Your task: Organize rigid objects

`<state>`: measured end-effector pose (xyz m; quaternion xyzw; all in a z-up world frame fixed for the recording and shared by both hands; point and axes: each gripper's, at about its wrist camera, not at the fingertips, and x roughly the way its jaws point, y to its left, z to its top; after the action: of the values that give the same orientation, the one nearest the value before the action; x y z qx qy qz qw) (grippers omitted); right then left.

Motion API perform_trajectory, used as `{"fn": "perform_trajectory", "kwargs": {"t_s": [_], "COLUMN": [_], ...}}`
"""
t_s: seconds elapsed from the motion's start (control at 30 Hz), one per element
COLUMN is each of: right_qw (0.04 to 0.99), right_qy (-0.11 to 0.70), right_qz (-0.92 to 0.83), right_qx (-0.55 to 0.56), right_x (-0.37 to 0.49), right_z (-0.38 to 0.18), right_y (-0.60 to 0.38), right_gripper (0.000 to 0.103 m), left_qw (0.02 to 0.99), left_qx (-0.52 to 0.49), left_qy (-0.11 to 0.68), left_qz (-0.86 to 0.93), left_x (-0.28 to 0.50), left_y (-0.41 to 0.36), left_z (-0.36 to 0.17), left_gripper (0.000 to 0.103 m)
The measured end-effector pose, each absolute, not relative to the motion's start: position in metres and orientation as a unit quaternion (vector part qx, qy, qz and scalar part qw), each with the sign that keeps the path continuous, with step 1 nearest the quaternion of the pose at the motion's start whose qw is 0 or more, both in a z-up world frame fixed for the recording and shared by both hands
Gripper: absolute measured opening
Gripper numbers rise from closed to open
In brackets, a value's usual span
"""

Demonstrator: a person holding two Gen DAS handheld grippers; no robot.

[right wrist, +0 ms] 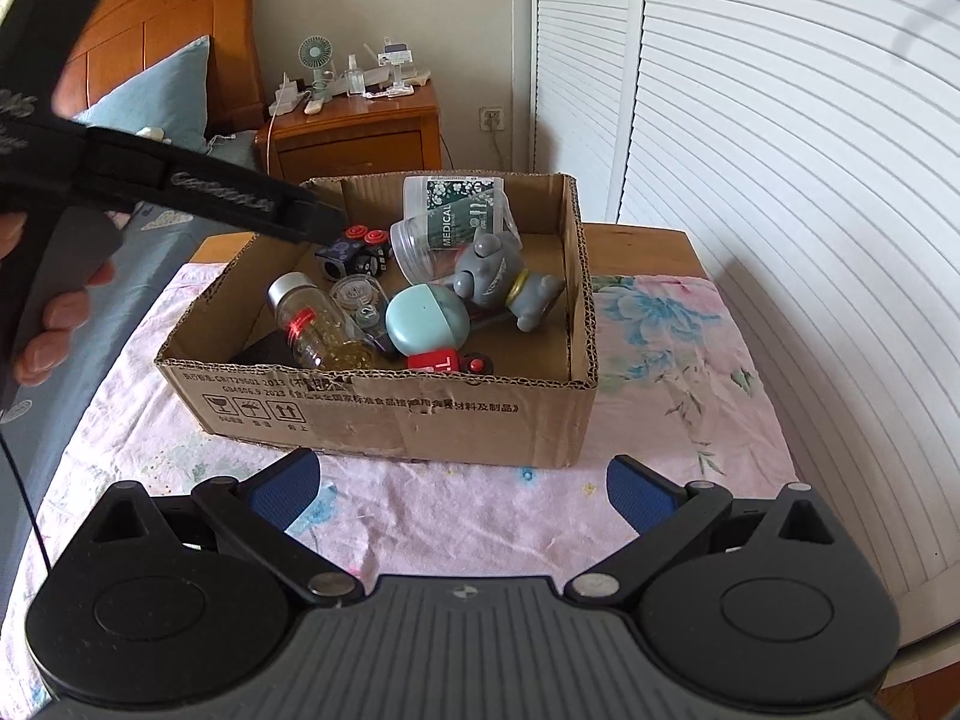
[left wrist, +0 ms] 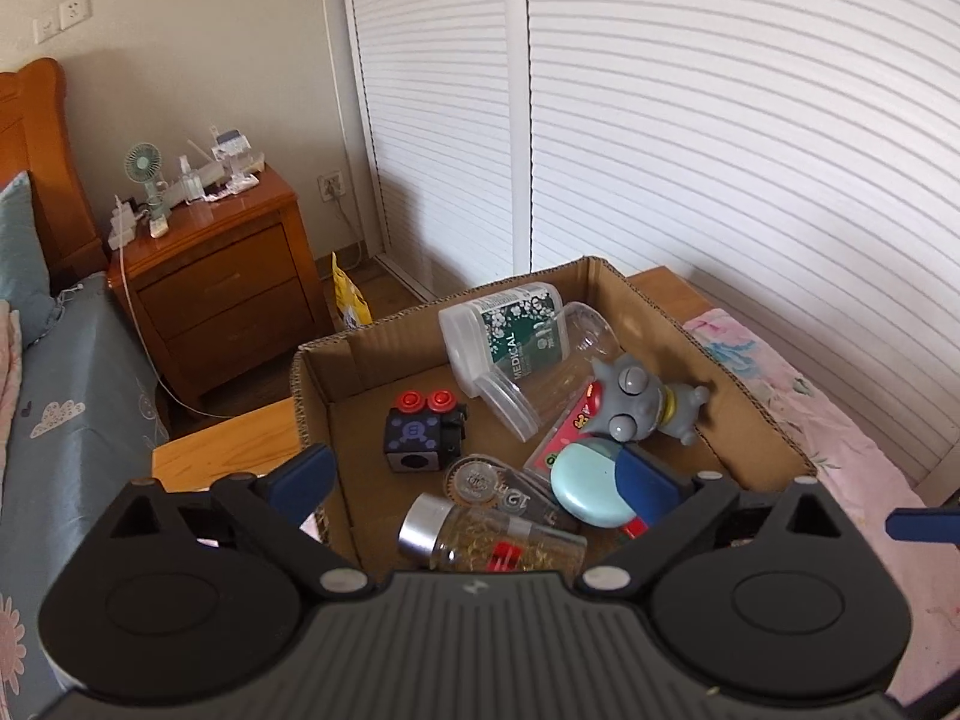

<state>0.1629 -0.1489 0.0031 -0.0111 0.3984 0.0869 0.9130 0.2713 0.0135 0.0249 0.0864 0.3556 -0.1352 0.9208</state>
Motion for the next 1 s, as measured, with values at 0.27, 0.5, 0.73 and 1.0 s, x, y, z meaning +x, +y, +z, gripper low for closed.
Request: {"fn": "perform_trajectory", "kwargs": {"t_s": [0.27,0.5,0.73,1.0], "right_qw": [0.918,0.920,0.923,0.926], "right_qy": [0.387,0.383,0.379,0.372], "right_qz": [0.080,0.075,0.061,0.054], "right_qx": [-0.013,-0.032,-0.035,-0.021], "right_x": [0.143,0.123,0.107,0.095], "right_z": [0.016,0.019,0.026,0.039], "right_y": [-0.143,-0.136,-0.139,-0.146], "right_gripper": [0.103,0.103,0.103,0.103], "left_qw": [0.934,0.941,0.940,0.937], "left_qx": [0.077,0.041,0.003,-0.002], "left_qy": [0.329,0.325,0.340,0.349], "left_qz": [-0.117,-0.080,-0.021,-0.002], "left_x": [0.197,0.137,0.106,0.094], "left_y": [0.037,0.044,0.038,0.032], "left_z": [0.041,0.027,0.025,0.031], "left_gripper": [0.102,0.102,0.102,0.102]}}
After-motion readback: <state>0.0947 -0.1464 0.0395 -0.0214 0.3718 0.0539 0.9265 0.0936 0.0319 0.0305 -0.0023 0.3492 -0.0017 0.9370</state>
